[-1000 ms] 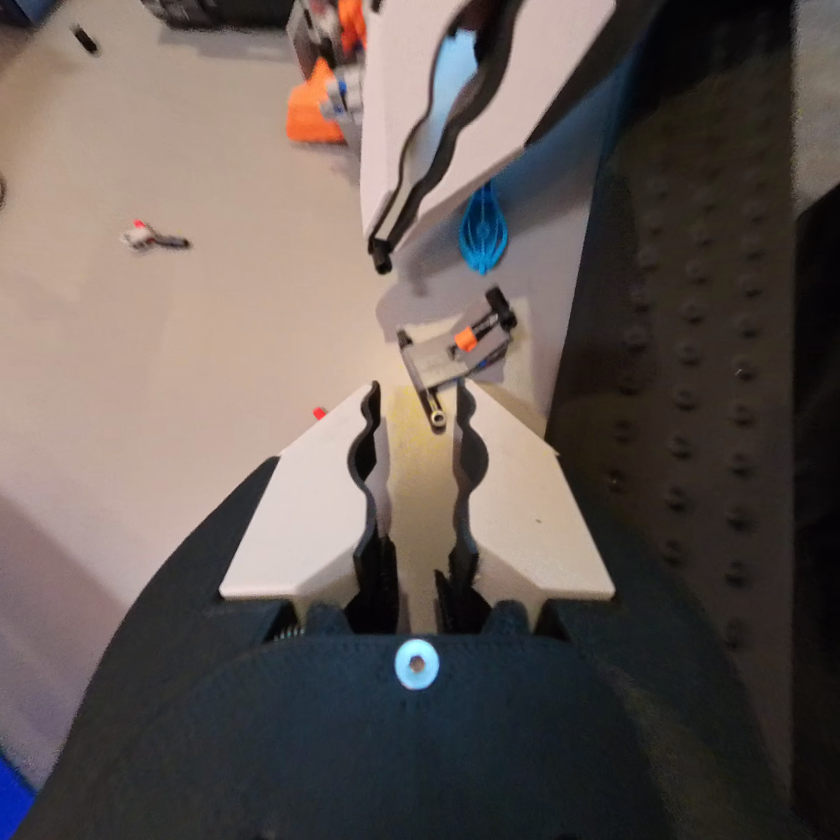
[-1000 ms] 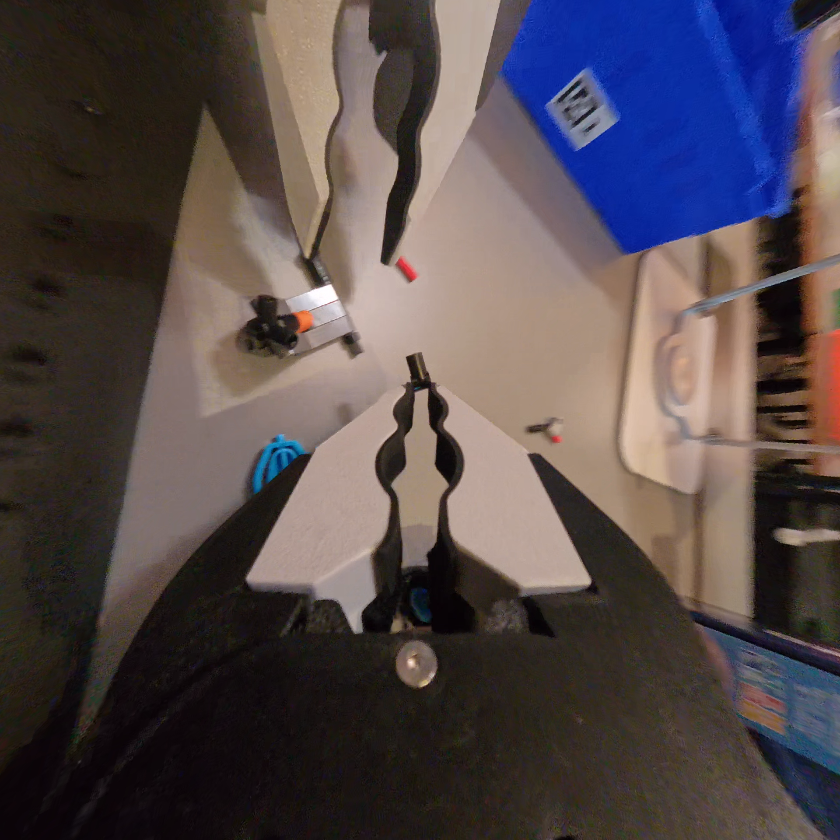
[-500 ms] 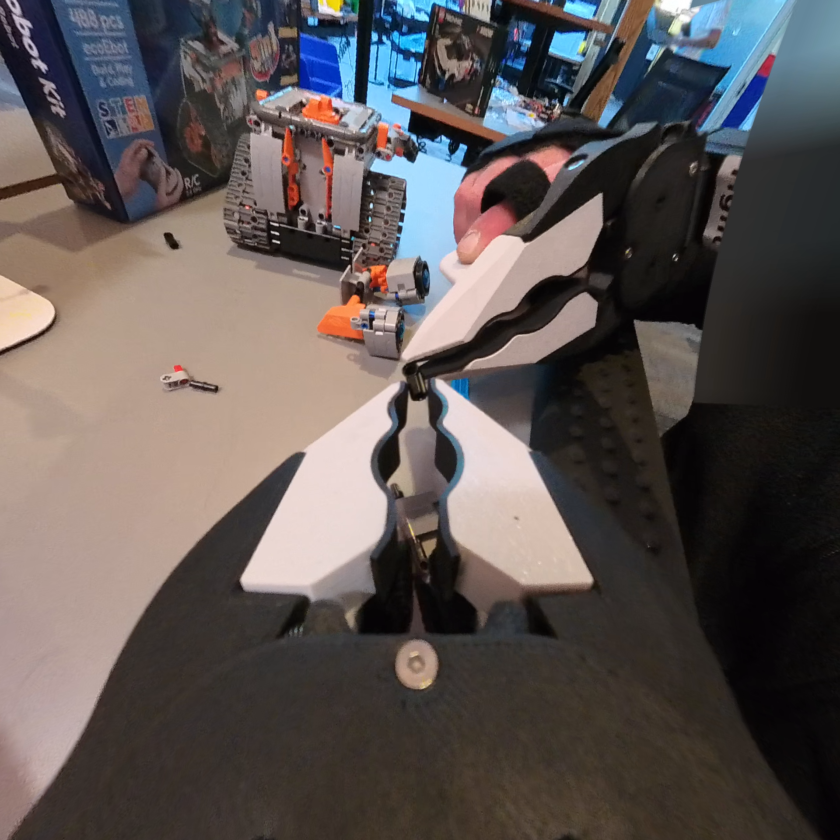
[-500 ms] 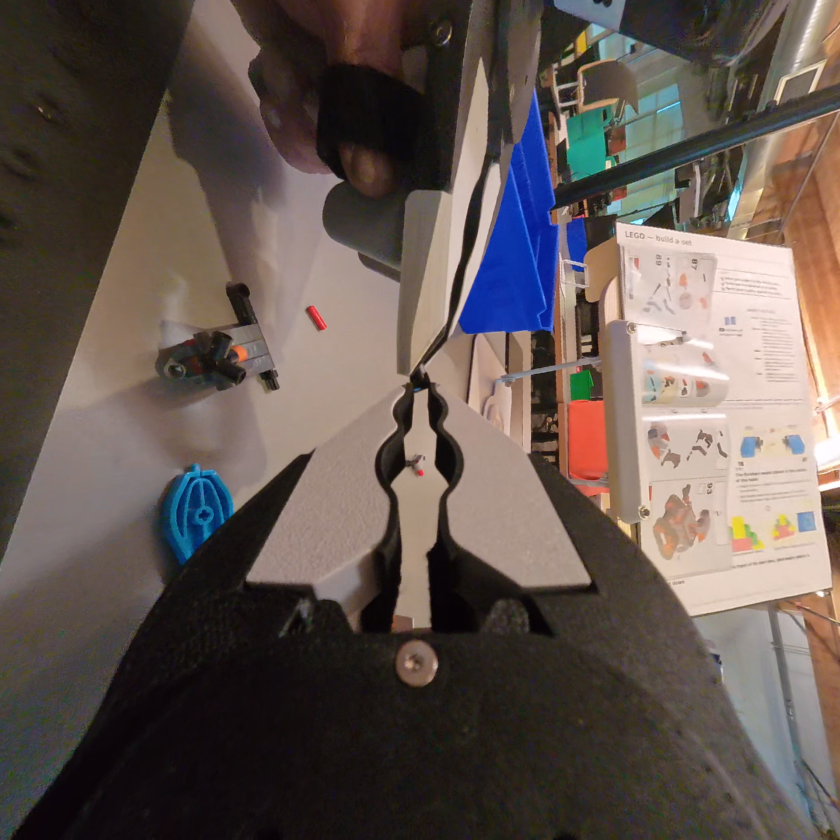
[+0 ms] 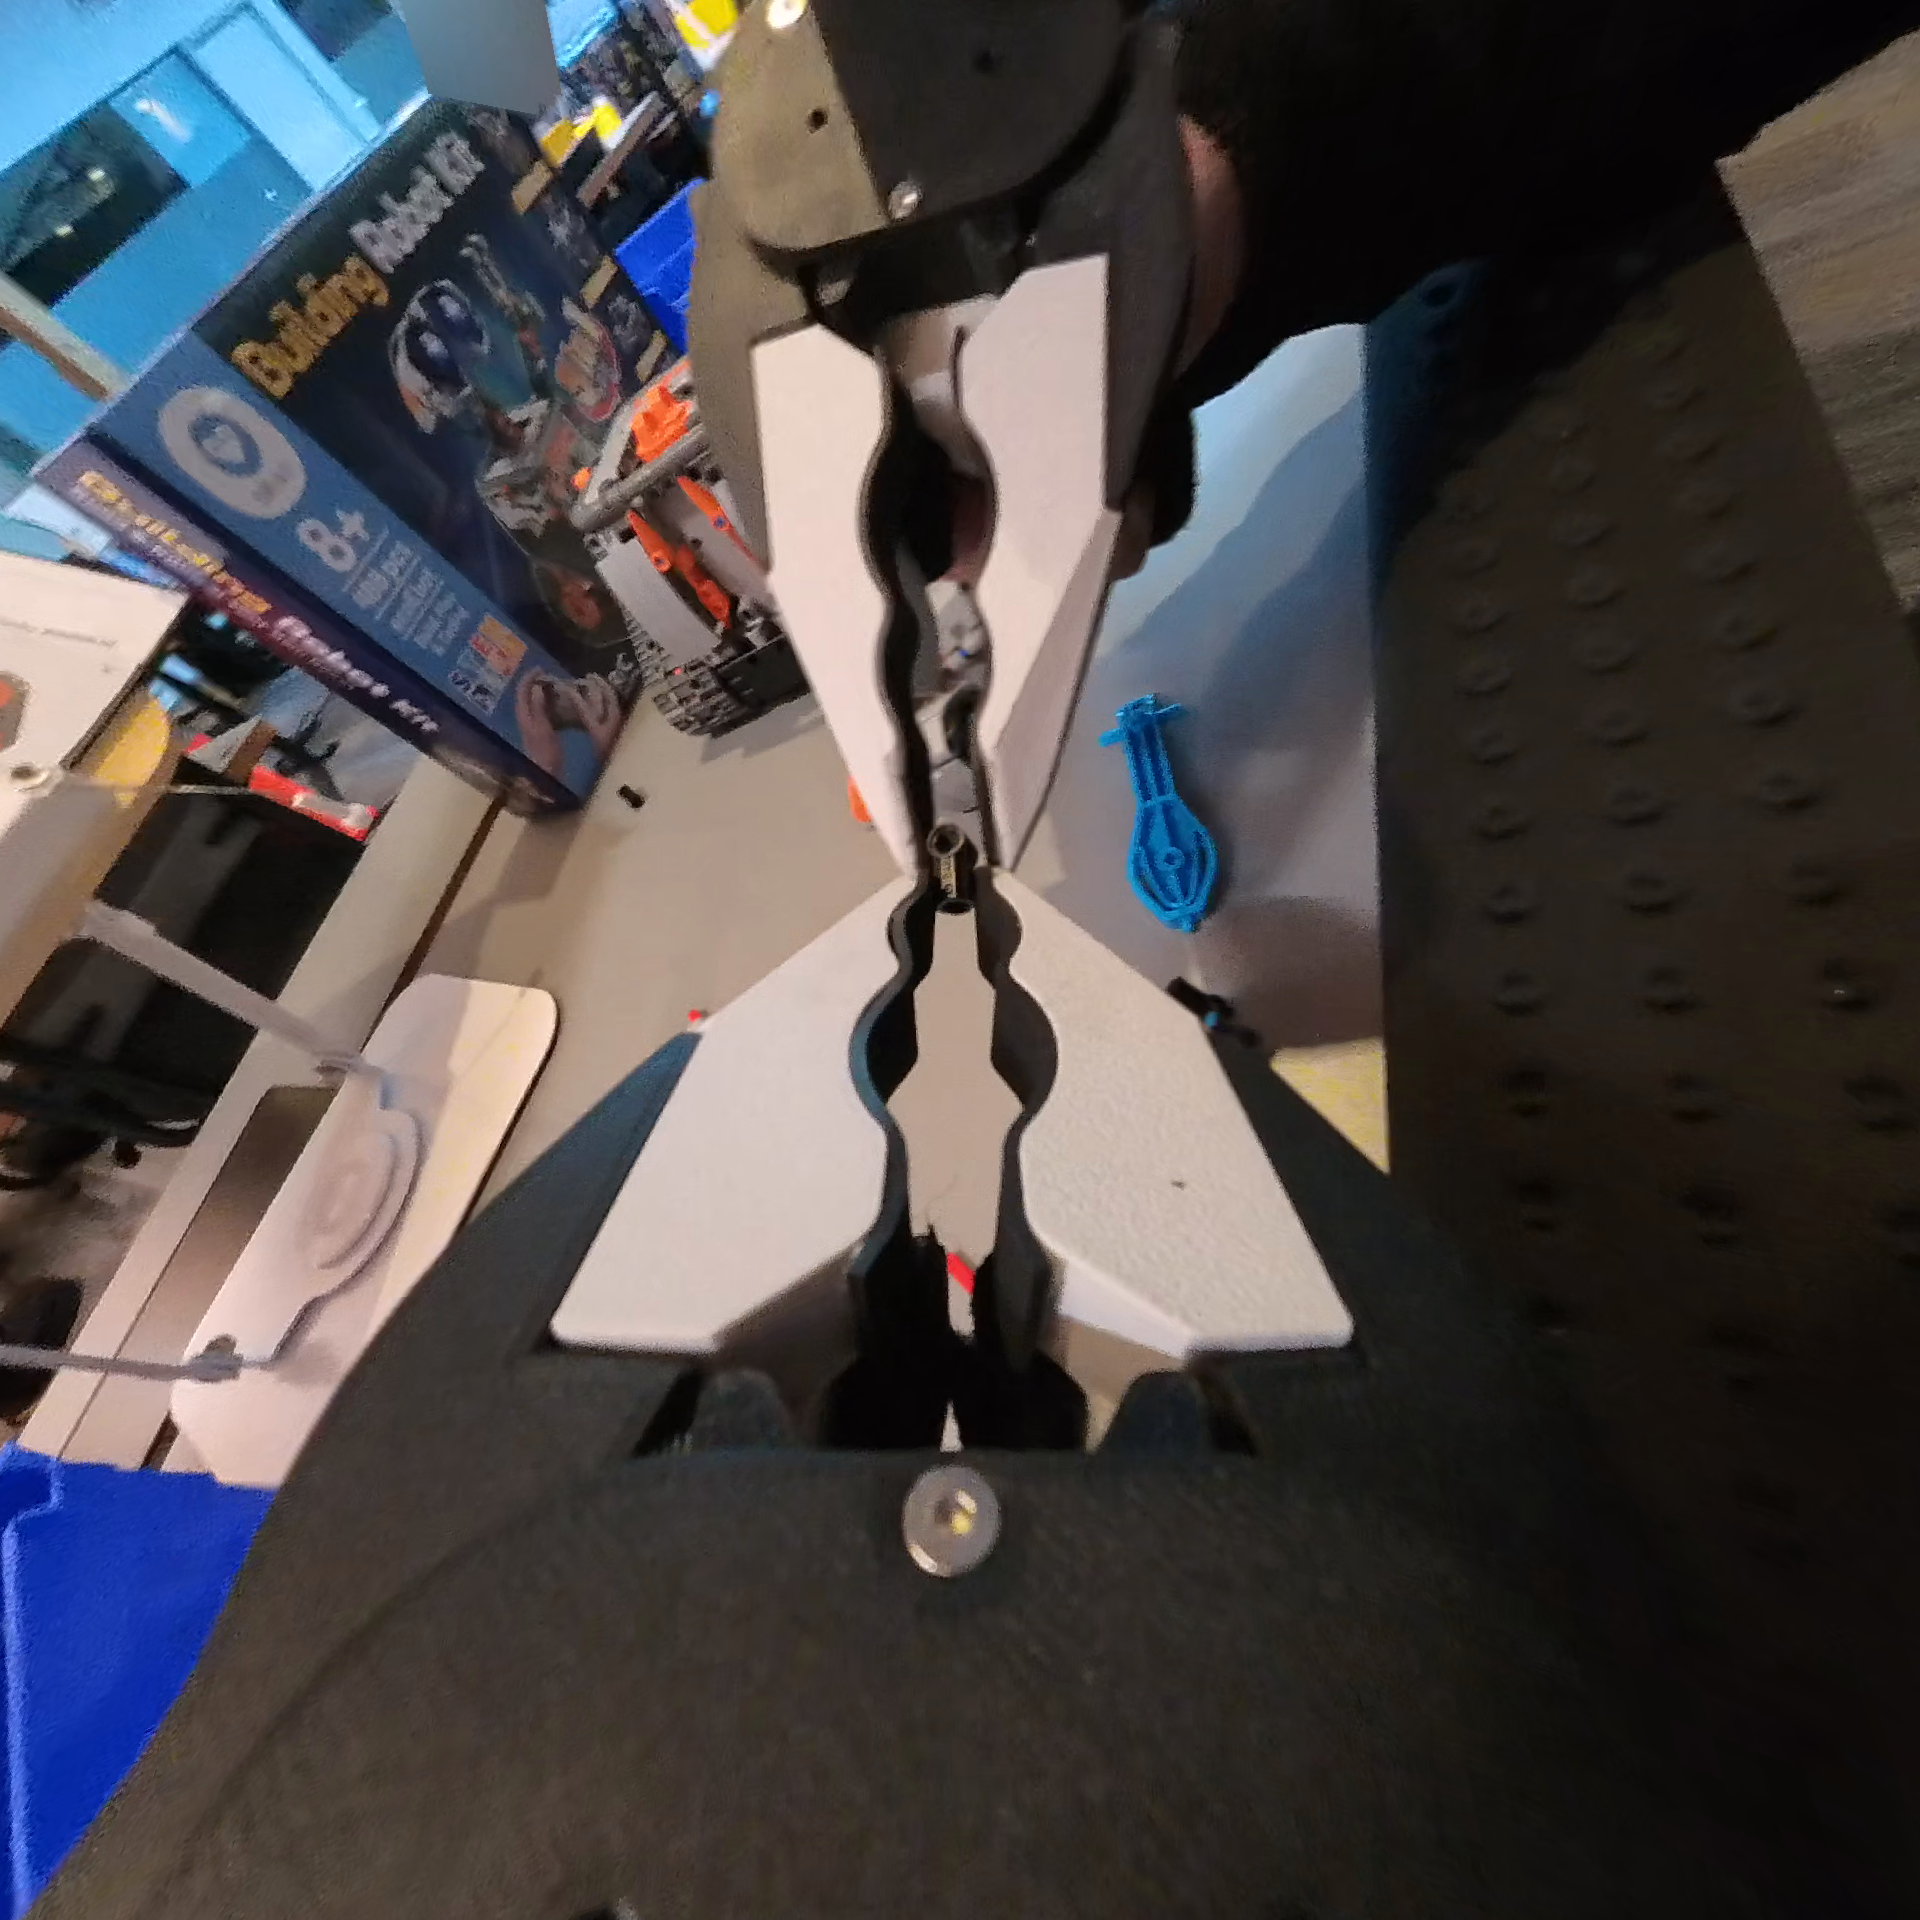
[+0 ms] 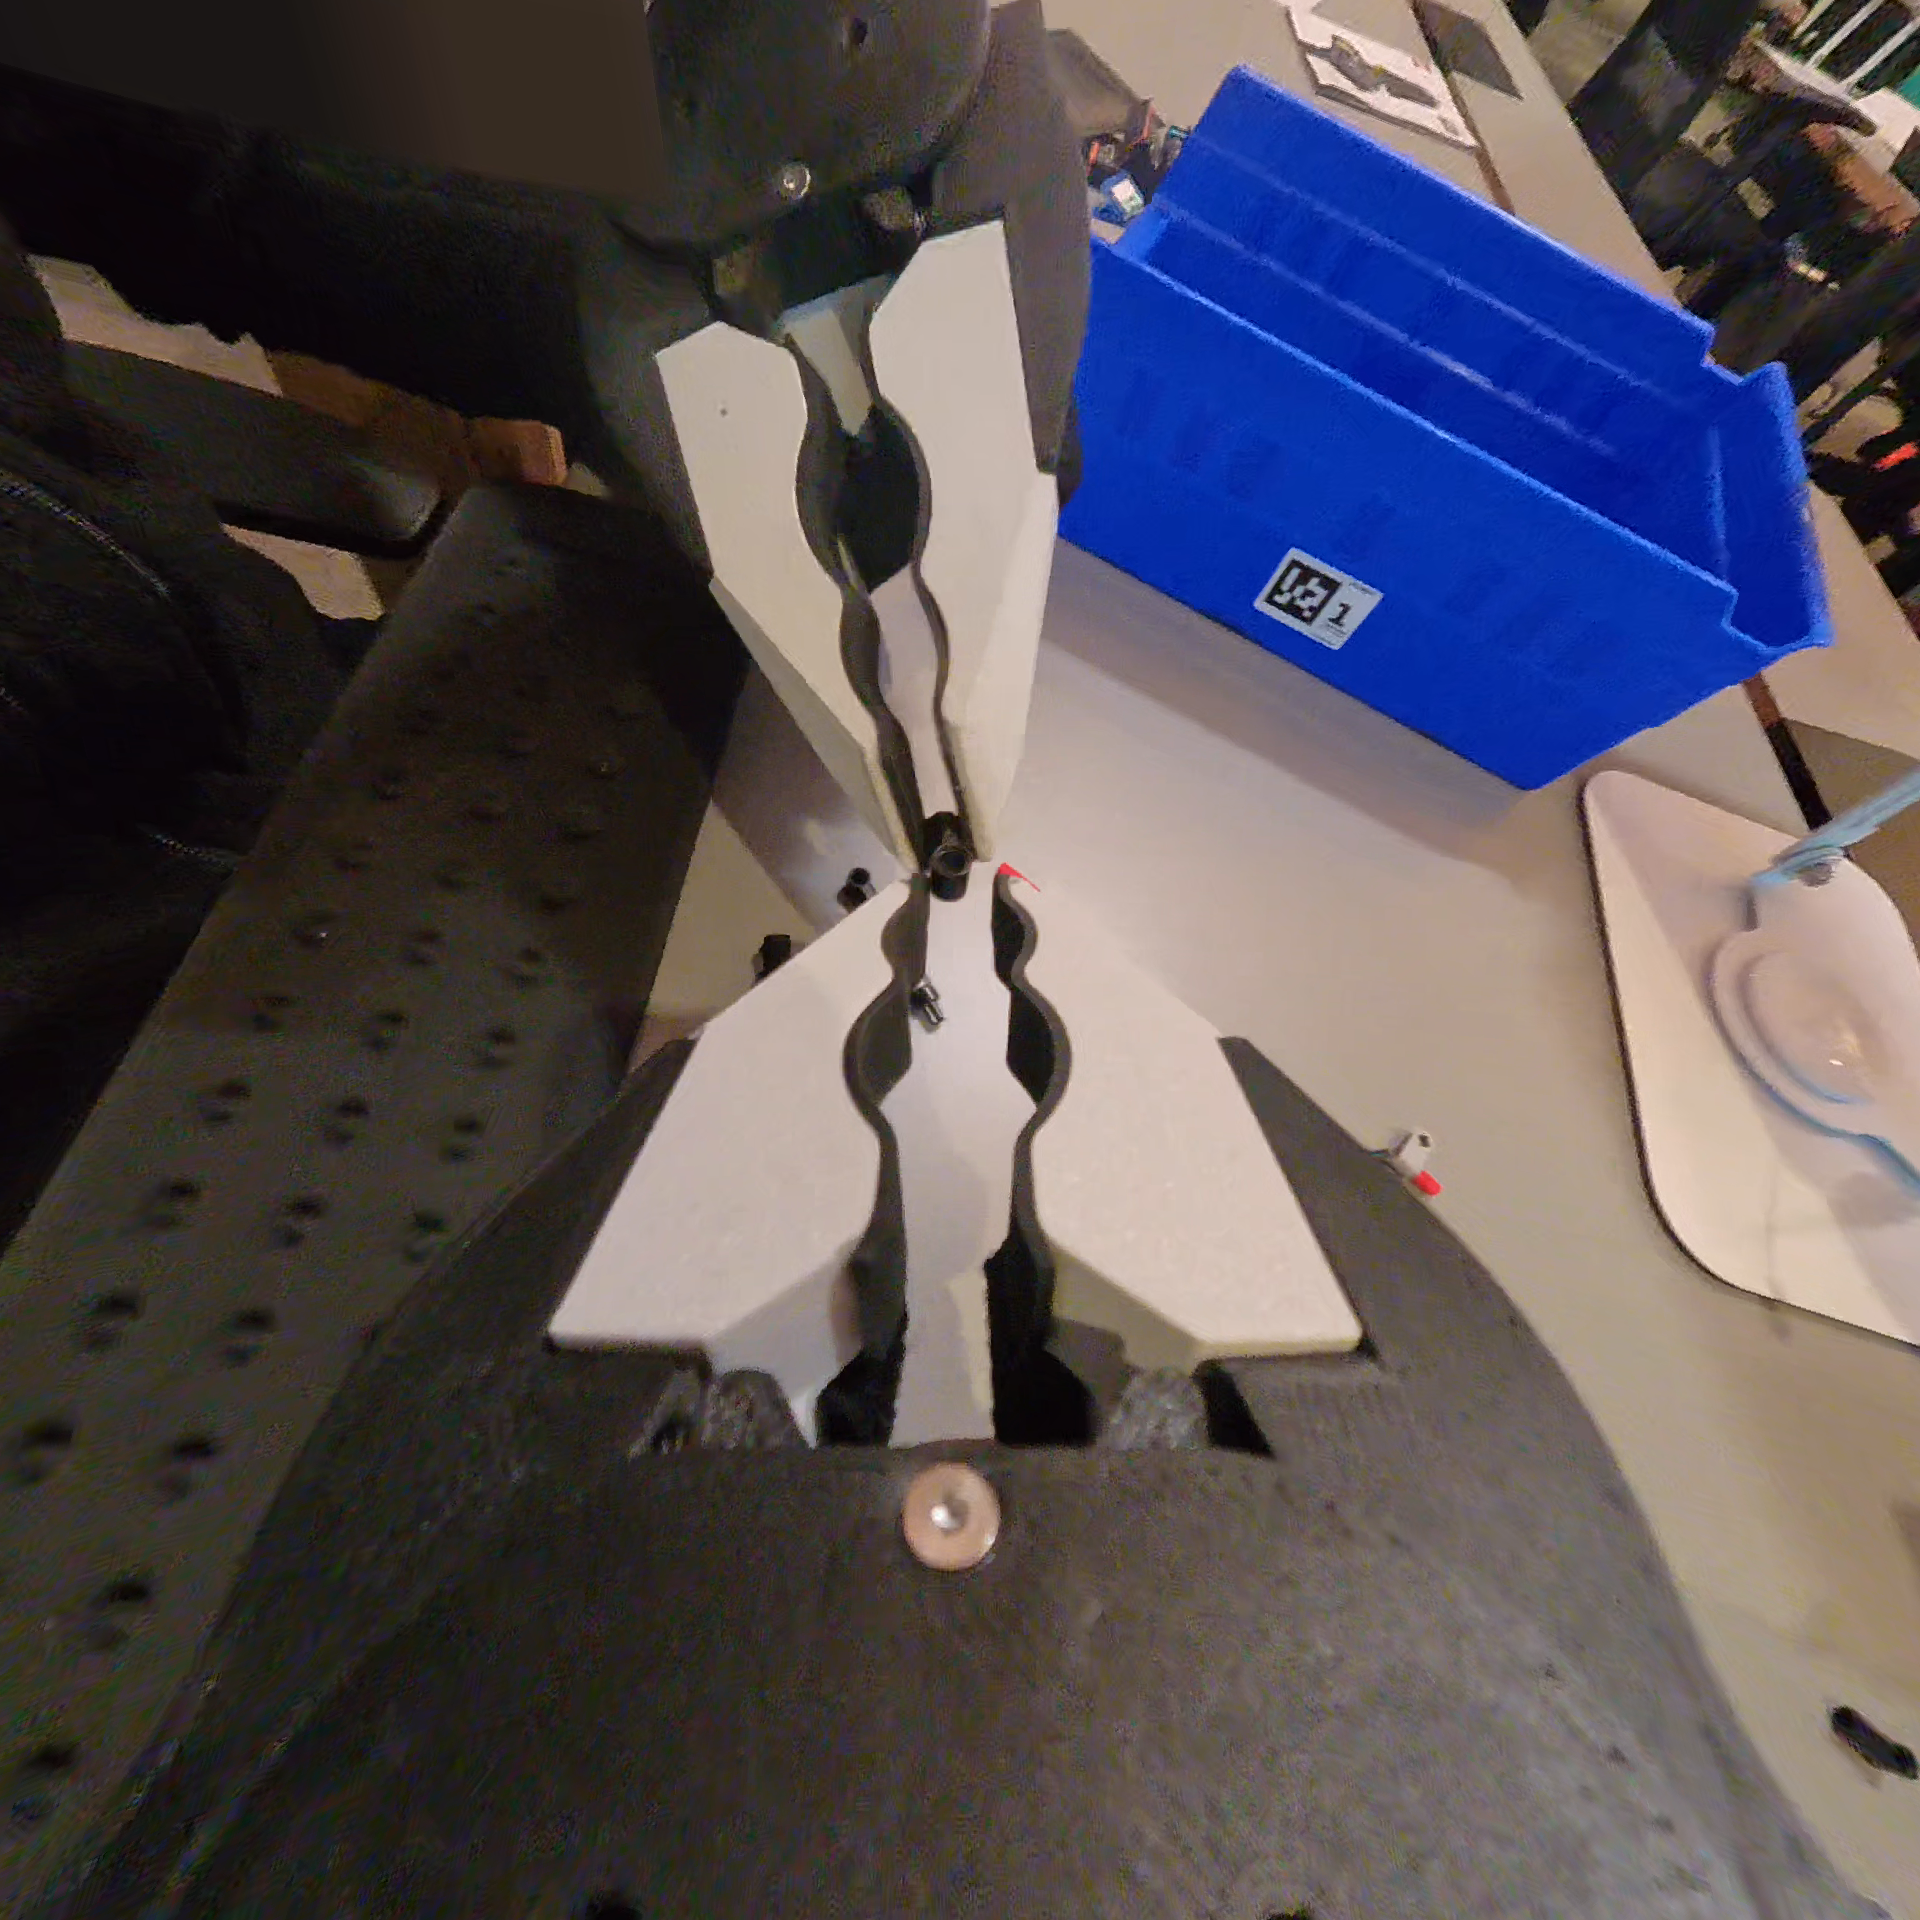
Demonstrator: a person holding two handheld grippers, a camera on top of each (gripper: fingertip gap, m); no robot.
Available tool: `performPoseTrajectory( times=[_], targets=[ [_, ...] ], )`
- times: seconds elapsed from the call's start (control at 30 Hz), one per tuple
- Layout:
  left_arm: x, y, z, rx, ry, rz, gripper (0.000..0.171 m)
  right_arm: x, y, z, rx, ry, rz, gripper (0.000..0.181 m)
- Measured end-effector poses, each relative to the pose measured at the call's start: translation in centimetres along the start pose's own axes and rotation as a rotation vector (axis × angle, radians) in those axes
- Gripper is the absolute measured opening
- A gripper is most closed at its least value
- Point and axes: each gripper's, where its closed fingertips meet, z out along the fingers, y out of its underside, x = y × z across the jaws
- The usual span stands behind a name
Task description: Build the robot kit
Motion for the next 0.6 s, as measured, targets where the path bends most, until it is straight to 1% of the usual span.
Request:
performPoseTrajectory(
  times=[0.03,0.1,0.2,0.3,0.33,0.37,0.4,0.47,0.5,0.57,0.6],
  targets=[
    [0.3,-0.1,0.0,-0.002,0.012,0.017,0.006,-0.1,0.1,0.1,-0.004,-0.011,0.002,0.009],
    [0.2,0.0,0.1,-0.021,-0.006,0.059,0.006,-0.2,0.1,0.1,-0.003,-0.016,-0.007,0.005],
    [0.2,-0.1,0.1,-0.030,0.003,0.069,0.006,-0.2,0.1,0.0,0.001,-0.020,-0.002,0.005],
    [0.3,0.1,0.2,-0.041,0.017,0.056,0.006,-0.3,0.4,0.1,-0.025,-0.023,-0.008,0.005],
    [0.5,0.3,0.2,-0.050,0.030,0.032,0.006,-0.3,0.7,0.3,-0.049,-0.021,-0.007,0.004],
    [0.5,1.1,0.3,-0.090,0.041,0.001,0.007,-0.2,1.1,0.4,-0.076,-0.012,-0.007,0.004],
    [0.3,2.2,0.2,-0.147,0.040,-0.024,0.016,-0.1,1.5,0.4,-0.092,-0.012,-0.004,0.004],
    [0.9,4.0,-0.5,-0.219,0.092,-0.115,0.022,-0.2,2.2,0.5,-0.114,-0.025,0.017,0.004],
    [1.3,4.7,-0.8,-0.247,0.118,-0.175,0.028,-0.3,2.8,0.6,-0.133,-0.028,0.025,0.004],
    [2.5,5.8,-1.2,-0.283,0.181,-0.254,0.032,-0.6,3.7,1.0,-0.173,-0.048,0.036,0.004],
    [3.2,6.5,-1.2,-0.320,0.204,-0.276,0.035,-0.7,4.2,1.2,-0.198,-0.050,0.035,0.004]
  ],
)
